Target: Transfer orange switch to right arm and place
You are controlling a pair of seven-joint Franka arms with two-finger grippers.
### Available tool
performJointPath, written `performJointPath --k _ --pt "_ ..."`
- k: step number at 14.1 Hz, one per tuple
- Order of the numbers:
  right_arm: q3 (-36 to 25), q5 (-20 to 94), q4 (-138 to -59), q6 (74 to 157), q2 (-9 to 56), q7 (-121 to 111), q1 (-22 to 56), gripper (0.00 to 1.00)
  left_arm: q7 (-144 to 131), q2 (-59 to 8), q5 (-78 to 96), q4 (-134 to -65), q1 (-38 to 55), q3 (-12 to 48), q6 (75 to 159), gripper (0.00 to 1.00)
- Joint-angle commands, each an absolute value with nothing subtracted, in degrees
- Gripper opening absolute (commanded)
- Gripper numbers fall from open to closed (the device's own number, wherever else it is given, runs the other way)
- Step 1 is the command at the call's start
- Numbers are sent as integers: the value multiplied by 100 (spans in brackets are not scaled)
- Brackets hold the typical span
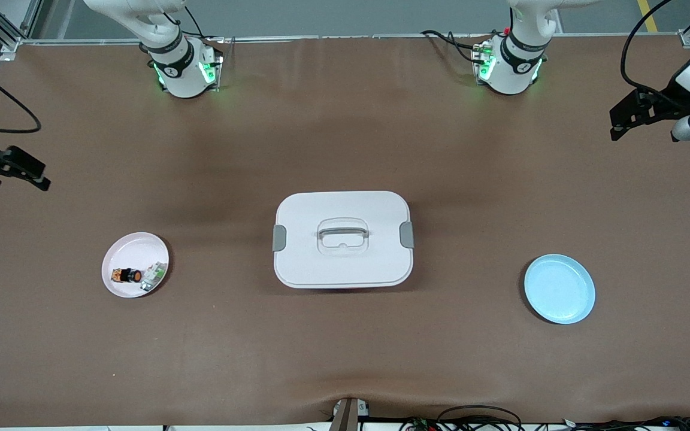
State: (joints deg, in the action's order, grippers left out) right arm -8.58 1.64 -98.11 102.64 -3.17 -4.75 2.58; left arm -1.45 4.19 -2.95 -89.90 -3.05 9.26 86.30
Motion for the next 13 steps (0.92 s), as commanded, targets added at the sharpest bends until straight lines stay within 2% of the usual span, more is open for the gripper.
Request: performJointPath --k 1,5,9,13 --pt "-993 123 -9466 9985 -211 -178 422 100 -88 483 -202 -8965 -343 949 8552 100" --pt "-511 79 -9396 9668 -211 -44 1 100 -105 492 -202 -8965 -334 958 8552 100" --pt "-492 79 -9291 9309 -211 -44 -18 100 -149 501 -193 -8974 -334 958 8525 100" --pt "-483 114 -9220 9290 -211 -53 0 100 -167 501 -193 -9000 -334 958 8525 100"
